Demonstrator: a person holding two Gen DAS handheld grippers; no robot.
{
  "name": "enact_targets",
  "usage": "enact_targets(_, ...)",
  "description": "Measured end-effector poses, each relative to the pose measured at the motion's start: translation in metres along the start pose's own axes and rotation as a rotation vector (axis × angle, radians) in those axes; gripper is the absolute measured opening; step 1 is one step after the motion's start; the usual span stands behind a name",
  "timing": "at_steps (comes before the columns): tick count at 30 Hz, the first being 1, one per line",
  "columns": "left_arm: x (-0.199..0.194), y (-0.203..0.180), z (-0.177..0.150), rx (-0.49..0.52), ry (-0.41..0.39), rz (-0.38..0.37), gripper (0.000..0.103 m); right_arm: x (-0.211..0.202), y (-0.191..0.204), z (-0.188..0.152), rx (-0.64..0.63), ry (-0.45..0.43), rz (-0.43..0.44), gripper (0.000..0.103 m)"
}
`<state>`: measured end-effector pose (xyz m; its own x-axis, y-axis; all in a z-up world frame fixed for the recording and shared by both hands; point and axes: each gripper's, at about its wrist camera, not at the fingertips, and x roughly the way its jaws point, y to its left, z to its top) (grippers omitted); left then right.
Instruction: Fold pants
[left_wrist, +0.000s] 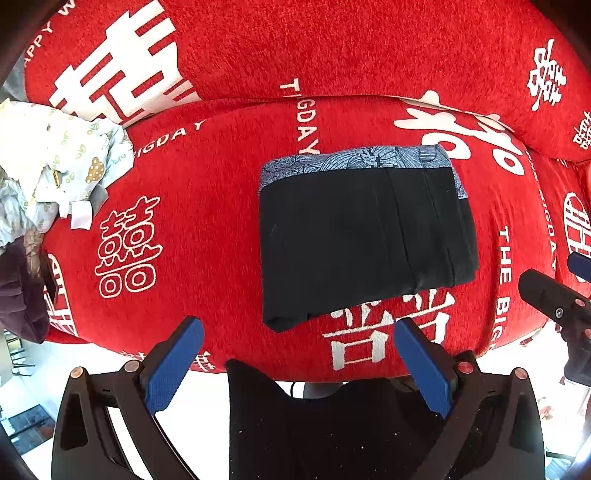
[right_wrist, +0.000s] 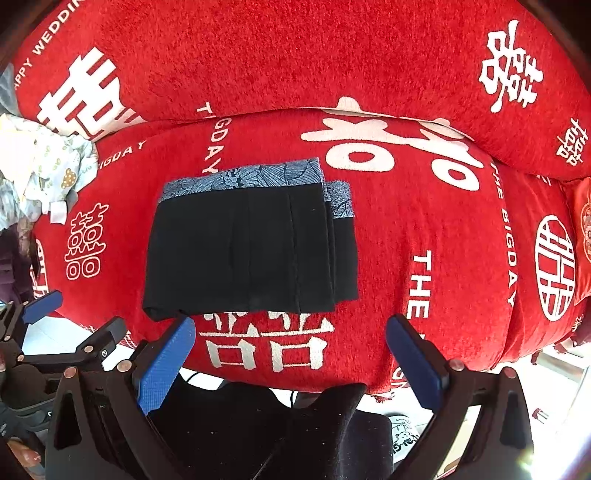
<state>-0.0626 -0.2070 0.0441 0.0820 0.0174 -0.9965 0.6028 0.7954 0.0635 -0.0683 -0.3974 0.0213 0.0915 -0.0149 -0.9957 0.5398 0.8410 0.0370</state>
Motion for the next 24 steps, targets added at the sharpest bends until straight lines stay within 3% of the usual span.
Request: enact_targets(24, 0.0017, 0.0032, 0.0004, 0.012, 0.013, -0.002, 0.103, 0.0006, 0.0059, 0.0014, -0.006, 0.004, -0.001, 0.103)
